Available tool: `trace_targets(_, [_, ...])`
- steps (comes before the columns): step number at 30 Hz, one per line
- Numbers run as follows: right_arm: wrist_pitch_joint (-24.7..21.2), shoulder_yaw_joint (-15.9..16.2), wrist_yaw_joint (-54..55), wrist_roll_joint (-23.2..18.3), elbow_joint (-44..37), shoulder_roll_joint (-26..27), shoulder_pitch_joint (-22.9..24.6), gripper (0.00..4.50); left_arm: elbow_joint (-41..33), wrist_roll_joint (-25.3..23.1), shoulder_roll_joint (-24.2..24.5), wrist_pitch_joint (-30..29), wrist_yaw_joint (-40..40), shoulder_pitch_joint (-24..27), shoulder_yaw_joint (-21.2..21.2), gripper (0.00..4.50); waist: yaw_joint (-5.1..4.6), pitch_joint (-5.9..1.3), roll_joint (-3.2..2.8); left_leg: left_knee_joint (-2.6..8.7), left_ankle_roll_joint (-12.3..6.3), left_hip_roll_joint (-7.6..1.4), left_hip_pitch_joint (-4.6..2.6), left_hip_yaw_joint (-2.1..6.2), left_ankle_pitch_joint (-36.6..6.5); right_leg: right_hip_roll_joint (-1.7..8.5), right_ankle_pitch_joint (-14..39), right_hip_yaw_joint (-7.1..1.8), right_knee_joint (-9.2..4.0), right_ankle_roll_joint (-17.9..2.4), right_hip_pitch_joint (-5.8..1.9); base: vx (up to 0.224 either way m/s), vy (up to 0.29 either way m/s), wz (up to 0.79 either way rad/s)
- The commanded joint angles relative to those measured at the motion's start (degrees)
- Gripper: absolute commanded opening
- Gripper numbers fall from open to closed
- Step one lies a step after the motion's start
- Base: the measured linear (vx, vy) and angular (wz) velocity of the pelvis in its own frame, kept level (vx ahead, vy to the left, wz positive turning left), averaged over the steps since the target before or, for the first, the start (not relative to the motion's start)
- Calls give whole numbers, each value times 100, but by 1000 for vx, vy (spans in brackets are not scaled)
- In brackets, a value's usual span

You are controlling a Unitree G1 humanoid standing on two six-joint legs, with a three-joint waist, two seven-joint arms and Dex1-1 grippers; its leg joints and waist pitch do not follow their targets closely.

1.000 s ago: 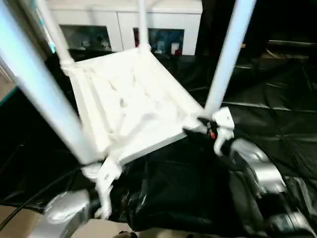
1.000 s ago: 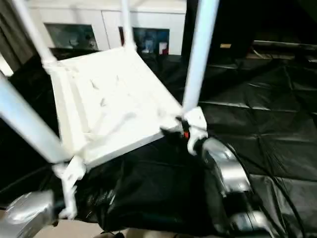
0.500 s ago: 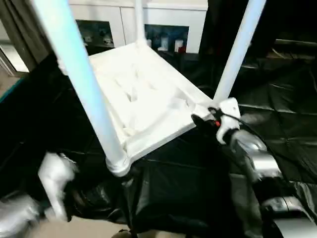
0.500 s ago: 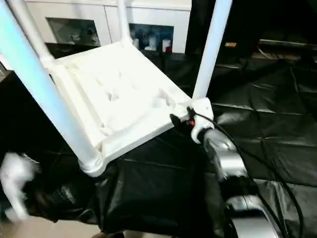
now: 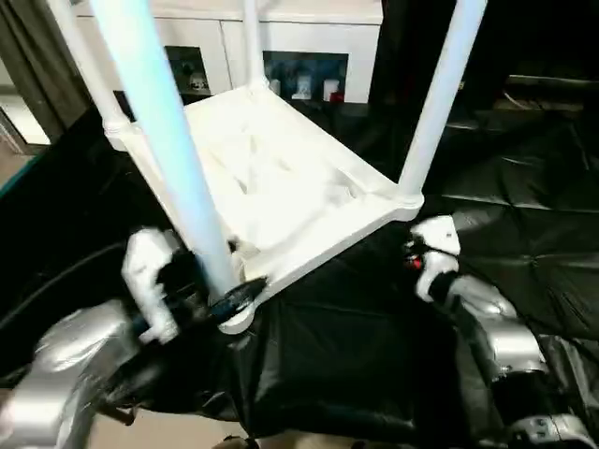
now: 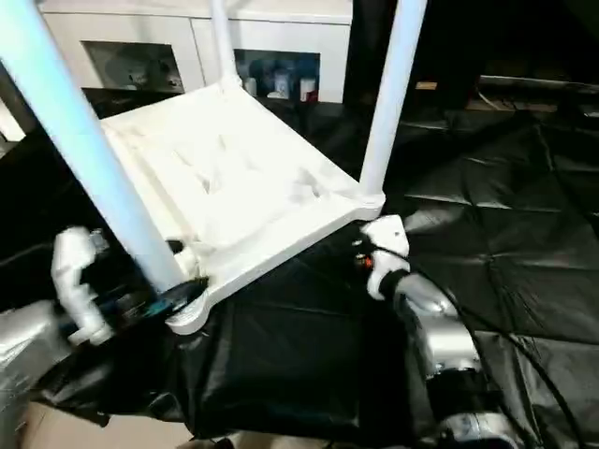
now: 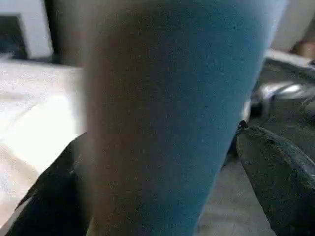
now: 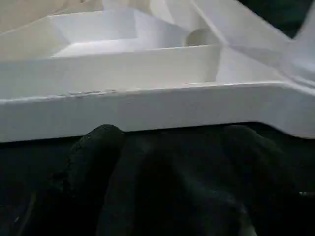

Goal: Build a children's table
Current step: Rotate table base

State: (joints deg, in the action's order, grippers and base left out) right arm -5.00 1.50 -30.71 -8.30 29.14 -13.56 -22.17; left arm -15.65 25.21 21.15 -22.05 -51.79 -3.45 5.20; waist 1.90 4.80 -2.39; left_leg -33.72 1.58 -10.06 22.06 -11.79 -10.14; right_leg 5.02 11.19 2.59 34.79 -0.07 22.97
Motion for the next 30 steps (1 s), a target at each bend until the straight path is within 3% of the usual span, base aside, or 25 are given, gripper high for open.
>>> trace_targets(1, [-61, 171, 164, 208, 200, 80, -137, 370, 8, 124, -69, -74, -79, -198, -283, 447, 13, -399, -4, 389, -222, -282, -134, 137, -1183, 268, 821, -220, -374, -1531, -231, 0, 0, 0])
trace_targets(3, [-41, 236, 245, 292, 346, 163, -250, 370, 45, 146, -201, -79, -112, -367, -487, 447, 22, -397, -2, 394, -93, -285, -144, 141, -1391, 275, 1081, -229, -385, -1479, -218, 0, 0, 0])
trace_targets(7, [-4, 382, 286, 448, 623, 287, -452, 370, 281, 4, -486, 42, -195, -696, -954, 447, 18, -430, 26, 378, -38, -273, -139, 139, -1365, 267, 1000, -238, -373, -1404, -233, 0, 0, 0])
trace_targets(17, [175, 382, 412, 590, 1040, 444, -770, 370, 1217, -331, -1360, 493, -139, -1530, -1799, 447, 7, -512, 36, 286, -308, -257, -88, 136, -837, 289, 413, -227, -308, -1556, -309, 0, 0, 0])
trace_targets(24, [282, 334, 387, 611, 1136, 377, -790, 370, 2157, -689, -1959, 975, -22, -2059, -2135, 447, 29, -547, 23, 241, -460, -253, -74, 139, -690, 294, 96, -216, -287, -1657, -339, 0, 0, 0])
trace_targets(30, [336, 249, 360, 605, 1163, 351, -791, 370, 2543, -856, -2215, 1227, 87, -2249, -2199, 447, 24, -559, 33, 226, -580, -253, -67, 137, -698, 288, 9, -198, -291, -1735, -349, 0, 0, 0])
